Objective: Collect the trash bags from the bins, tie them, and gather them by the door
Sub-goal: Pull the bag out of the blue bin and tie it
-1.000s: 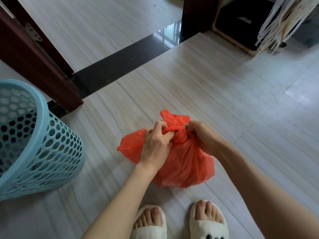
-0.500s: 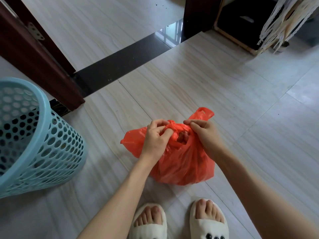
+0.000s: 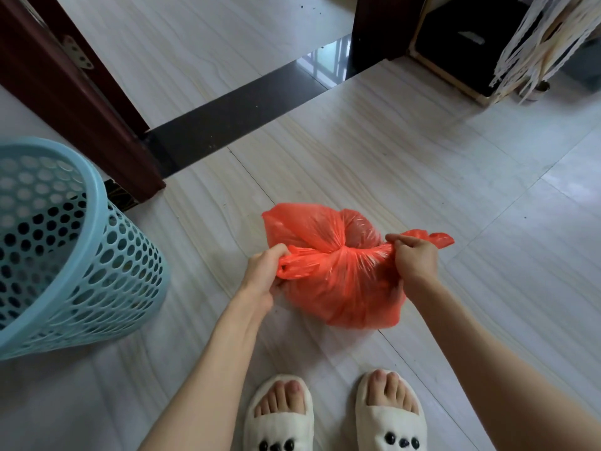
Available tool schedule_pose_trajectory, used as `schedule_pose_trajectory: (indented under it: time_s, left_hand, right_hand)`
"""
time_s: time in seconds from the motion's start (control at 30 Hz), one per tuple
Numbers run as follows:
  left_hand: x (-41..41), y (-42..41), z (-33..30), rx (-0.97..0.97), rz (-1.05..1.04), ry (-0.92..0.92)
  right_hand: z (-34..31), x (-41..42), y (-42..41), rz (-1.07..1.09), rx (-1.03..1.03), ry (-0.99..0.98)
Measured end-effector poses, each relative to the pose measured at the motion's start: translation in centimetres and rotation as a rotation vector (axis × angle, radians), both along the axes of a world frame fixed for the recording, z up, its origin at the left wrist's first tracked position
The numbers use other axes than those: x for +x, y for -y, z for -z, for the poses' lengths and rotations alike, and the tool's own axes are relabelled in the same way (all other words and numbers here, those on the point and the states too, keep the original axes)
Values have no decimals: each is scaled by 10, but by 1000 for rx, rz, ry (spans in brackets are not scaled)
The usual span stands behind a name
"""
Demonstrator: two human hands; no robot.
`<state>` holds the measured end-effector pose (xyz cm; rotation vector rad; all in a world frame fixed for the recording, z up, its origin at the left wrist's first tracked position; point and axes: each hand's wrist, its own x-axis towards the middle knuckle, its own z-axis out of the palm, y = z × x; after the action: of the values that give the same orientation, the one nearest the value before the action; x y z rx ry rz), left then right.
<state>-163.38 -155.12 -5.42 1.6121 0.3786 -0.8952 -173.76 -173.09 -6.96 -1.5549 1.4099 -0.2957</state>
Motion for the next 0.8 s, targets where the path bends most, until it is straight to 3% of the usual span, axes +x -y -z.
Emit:
schedule_pose_trajectory:
  time_s: [0.2, 0.23, 0.3, 0.37, 0.5, 0.6, 0.67, 0.8]
  left_hand:
    - [3, -18, 17, -148, 27, -324]
    - [2, -21, 19, -134, 96, -297]
    - [1, -22, 16, -80, 231, -58]
    - [3, -18, 11, -222, 214, 93]
    - [4, -3, -5, -477, 250, 19]
    - [0, 9, -15, -558, 121, -67]
    - [3, 15, -15, -486, 128, 95]
    - [-4, 28, -14, -109, 468, 594]
  right_hand:
    - [20, -12, 10, 176, 143, 7]
    - [22, -15, 10, 162, 147, 14]
    - [23, -21, 7, 92, 86, 23]
    - [19, -20, 3, -2, 3, 59]
    - [12, -15, -11, -173, -113, 136]
    - [10, -15, -17, -209, -84, 230]
    - [8, -15, -18, -219, -36, 278]
    - [5, -18, -18, -268, 52, 305]
